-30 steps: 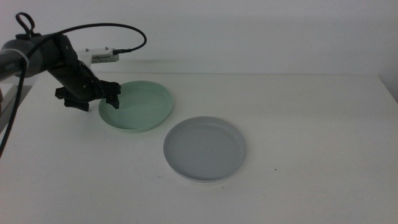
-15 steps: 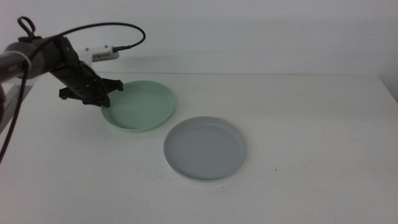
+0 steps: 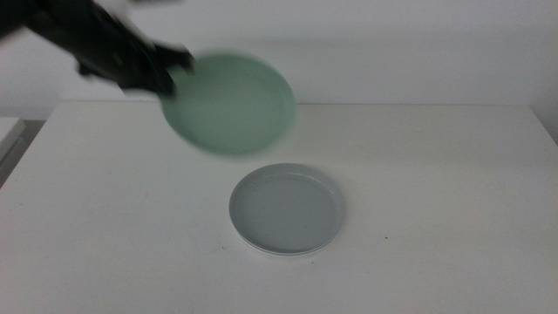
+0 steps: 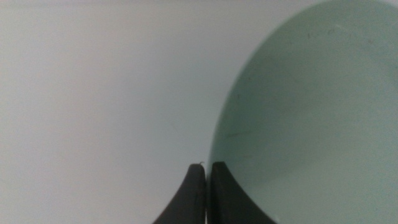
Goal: Stack the three bowls on top of each other.
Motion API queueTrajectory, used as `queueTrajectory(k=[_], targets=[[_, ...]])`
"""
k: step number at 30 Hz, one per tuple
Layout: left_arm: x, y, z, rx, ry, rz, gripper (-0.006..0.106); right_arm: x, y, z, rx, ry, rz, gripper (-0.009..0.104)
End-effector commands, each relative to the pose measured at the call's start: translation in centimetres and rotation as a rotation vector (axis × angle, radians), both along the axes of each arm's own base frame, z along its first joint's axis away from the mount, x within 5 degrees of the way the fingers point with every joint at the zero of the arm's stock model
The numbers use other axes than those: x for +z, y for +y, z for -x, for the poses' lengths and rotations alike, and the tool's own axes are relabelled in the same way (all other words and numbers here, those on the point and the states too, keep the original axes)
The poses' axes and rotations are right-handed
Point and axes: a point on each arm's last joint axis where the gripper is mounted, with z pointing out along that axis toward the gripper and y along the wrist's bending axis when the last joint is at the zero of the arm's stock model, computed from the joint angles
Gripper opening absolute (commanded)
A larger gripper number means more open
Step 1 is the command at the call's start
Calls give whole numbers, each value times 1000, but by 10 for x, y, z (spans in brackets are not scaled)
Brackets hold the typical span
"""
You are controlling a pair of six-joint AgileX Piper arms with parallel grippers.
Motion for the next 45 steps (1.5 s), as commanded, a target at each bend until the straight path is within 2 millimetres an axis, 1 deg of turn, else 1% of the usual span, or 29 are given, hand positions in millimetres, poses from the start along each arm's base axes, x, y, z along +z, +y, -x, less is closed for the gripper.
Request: queueTrajectory(k=[1, 4, 7, 12, 17, 19, 22, 25, 27, 30, 33, 34, 36, 39, 41, 42, 44, 45], targets=[[-23, -16, 15, -3, 58, 15, -2, 1, -1, -1, -9, -16, -3, 88], [-52, -35, 29, -16, 70, 42, -2, 1, -1, -1, -9, -16, -3, 88], [-72, -53, 37, -17, 53, 74, -2, 1, -1, -1, -16, -5, -17, 88], [-90, -71, 37, -31, 52, 81, -2, 1, -1, -1, -16, -5, -17, 88], [-112, -77, 32, -19, 93, 81, -2, 1, -1, -1, -16, -5, -17, 88], [-118, -77, 31, -16, 107, 77, -2, 1, -1, -1, -16, -5, -17, 88], [-121, -77, 30, -19, 111, 69, -1, 1, -1, -1, -16, -5, -17, 88], [-121, -77, 30, -27, 107, 59, 3, 1, -1, -1, -16, -5, -17, 88], [-121, -76, 30, -29, 105, 54, 12, 1, -1, -1, -16, -5, -17, 88], [-115, -75, 31, -59, 85, 41, 33, 1, -1, -1, -16, -5, -17, 88], [-97, -73, 37, -96, 61, 33, 61, 1, -1, -1, -16, -5, -17, 88], [-87, -69, 41, -110, 42, 26, 72, 1, -1, -1, -16, -5, -17, 88], [-59, -59, 50, -117, -22, 11, 93, 1, -1, -1, -16, -5, -17, 88], [-10, -39, 77, -93, -160, 10, 94, 1, -1, -1, -16, -5, -17, 88], [21, -23, 107, -68, -286, 16, 94, 1, -1, -1, -16, -5, -17, 88], [32, -16, 122, -54, -335, 16, 94, 1, -1, -1, -16, -5, -17, 88], [49, 1, 158, -27, -450, -5, 94, 1, -1, -1, -16, -5, -17, 88], [51, 8, 173, -19, -486, -21, 94, 1, -1, -1, -16, -5, -17, 88]])
